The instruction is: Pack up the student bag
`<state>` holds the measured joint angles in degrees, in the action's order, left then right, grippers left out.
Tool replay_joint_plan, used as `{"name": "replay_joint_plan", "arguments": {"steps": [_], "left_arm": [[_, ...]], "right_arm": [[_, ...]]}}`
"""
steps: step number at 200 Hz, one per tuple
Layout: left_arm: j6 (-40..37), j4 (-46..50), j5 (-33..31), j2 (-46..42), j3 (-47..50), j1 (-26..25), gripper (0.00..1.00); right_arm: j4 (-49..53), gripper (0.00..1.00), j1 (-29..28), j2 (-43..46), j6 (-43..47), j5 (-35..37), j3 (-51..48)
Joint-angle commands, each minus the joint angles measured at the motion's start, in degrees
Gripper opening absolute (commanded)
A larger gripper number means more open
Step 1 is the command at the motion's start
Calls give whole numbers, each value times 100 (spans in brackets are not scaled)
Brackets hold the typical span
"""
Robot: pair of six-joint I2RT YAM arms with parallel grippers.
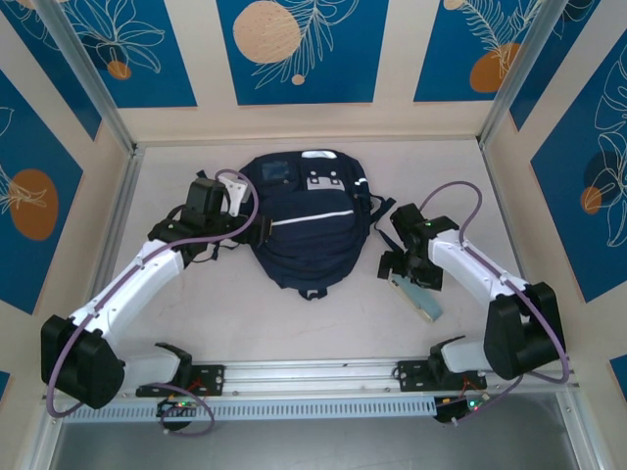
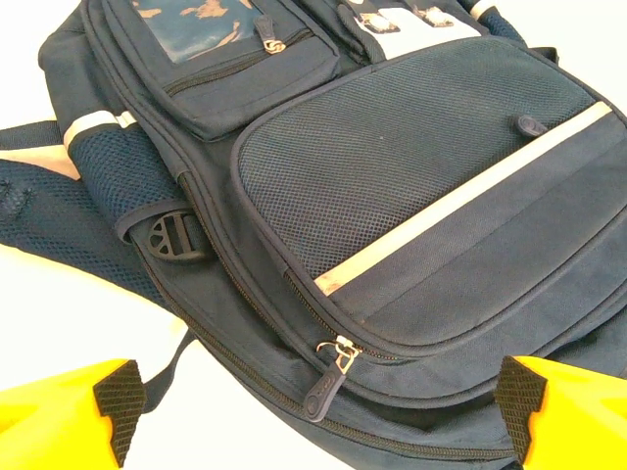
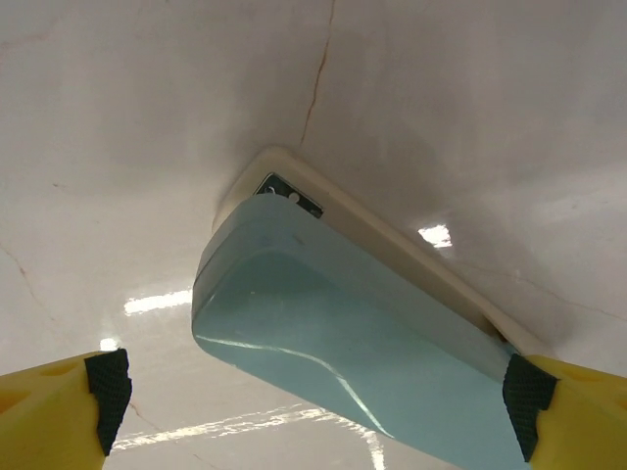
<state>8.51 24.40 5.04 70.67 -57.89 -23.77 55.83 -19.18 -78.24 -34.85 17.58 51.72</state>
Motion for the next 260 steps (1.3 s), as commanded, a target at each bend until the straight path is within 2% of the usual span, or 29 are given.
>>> {"name": "replay_joint_plan", "arguments": {"steps": [1, 16, 34, 83, 98, 116, 148, 177, 204, 233, 260], "left_arm": [[11, -140, 76, -6, -107, -22, 95], [12, -155, 76, -14, -91, -22, 96], [8, -138, 47, -14, -80, -21, 97], [68, -155, 54, -1, -106, -20, 98], [99, -123, 42, 35, -143, -22, 99], [107, -49, 173, 118, -225, -31, 100], [6, 104, 255, 299, -425, -158, 100], [-187, 303, 169, 608, -763, -432, 100], [-457, 495, -33, 1037, -1135, -721, 100], [-891, 753, -71, 1651, -1683, -1055, 98], [-1689, 916, -140, 2267, -2165, -1470, 93]], "right_arm": [[-5, 100, 1, -353, -22, -53, 8], [-72, 98, 113, -584, -8, -62, 13], [-177, 89, 183, -721, -47, -170, -15], [-338, 42, 336, -752, -344, -561, -31], [-395, 35, 354, -737, -414, -629, -39], [-369, 35, 354, -728, -441, -621, -31], [-75, 53, 339, -594, -508, -611, -44], [27, 53, 242, -321, -619, -797, -186], [-42, 48, 223, -314, -628, -853, -336], [-53, 30, 187, -422, -613, -766, -330], [-206, 25, 181, -28, -563, -847, -307]]}}
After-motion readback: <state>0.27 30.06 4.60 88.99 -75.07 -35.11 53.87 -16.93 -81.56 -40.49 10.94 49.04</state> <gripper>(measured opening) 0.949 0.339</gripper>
